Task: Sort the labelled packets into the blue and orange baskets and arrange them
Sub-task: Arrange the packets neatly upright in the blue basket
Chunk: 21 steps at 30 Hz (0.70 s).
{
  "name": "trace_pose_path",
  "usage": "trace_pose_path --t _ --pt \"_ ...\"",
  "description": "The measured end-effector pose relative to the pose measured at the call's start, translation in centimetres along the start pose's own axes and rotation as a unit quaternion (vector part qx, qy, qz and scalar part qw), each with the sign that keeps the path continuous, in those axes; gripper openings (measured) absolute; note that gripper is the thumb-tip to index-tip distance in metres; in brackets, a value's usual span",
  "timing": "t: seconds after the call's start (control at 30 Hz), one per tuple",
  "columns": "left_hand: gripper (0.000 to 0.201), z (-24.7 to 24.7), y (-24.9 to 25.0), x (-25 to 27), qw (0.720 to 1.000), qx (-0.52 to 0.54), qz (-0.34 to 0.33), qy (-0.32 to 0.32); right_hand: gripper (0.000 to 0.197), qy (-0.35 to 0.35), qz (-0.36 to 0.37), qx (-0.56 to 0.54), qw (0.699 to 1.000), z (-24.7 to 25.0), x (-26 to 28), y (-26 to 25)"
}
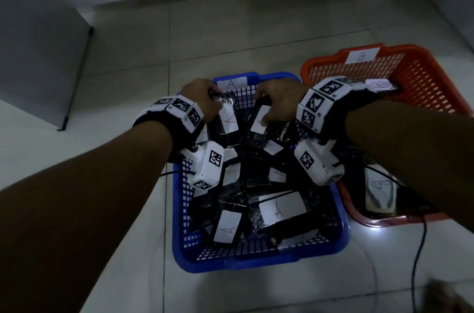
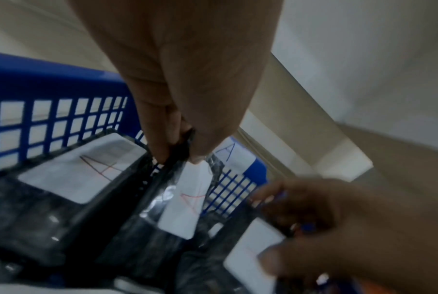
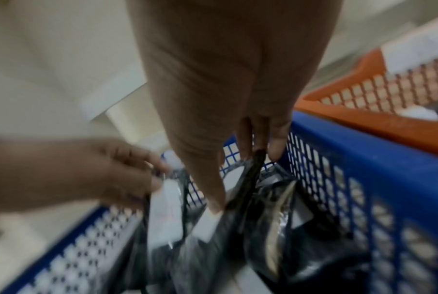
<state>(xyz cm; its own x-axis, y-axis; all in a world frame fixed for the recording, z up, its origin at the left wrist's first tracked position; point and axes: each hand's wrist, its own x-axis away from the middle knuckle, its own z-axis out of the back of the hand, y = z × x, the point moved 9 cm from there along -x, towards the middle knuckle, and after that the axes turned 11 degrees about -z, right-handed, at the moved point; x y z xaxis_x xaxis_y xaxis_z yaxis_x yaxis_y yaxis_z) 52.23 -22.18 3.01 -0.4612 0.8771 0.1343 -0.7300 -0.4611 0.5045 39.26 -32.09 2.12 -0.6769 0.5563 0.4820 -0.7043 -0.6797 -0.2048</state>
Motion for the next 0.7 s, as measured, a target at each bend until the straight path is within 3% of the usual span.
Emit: trace_pose_path --t 0.13,0.27,0.37,0.57,0.7 --pt "0.026 0.2 1.2 -0.1 0.997 -0.07 -0.033 0.018 0.077 0.01 -0.034 -0.126 0.991 1.8 -0.3 1.1" --pt "0.036 0.5 1.2 0.3 0.994 -0.095 -0.039 0.045 0.048 0.042 -0.043 -0.289 0.955 3.4 -0.5 2.5" --pt "0.029 0.7 1.2 0.5 0.992 -0.101 -0.045 0.053 0.033 0.047 -0.031 -0.369 0.928 3.5 -0.3 2.8" --pt "0.021 -0.5 2.5 1.1 0.98 -0.136 -0.142 0.004 0.023 0.062 -0.019 -0.418 0.906 3.8 -0.1 2.2" --pt "0.028 1.9 2.3 2.4 0.971 -0.134 -0.17 0.098 0.025 0.055 -0.014 -0.407 0.912 2.9 -0.4 0.7"
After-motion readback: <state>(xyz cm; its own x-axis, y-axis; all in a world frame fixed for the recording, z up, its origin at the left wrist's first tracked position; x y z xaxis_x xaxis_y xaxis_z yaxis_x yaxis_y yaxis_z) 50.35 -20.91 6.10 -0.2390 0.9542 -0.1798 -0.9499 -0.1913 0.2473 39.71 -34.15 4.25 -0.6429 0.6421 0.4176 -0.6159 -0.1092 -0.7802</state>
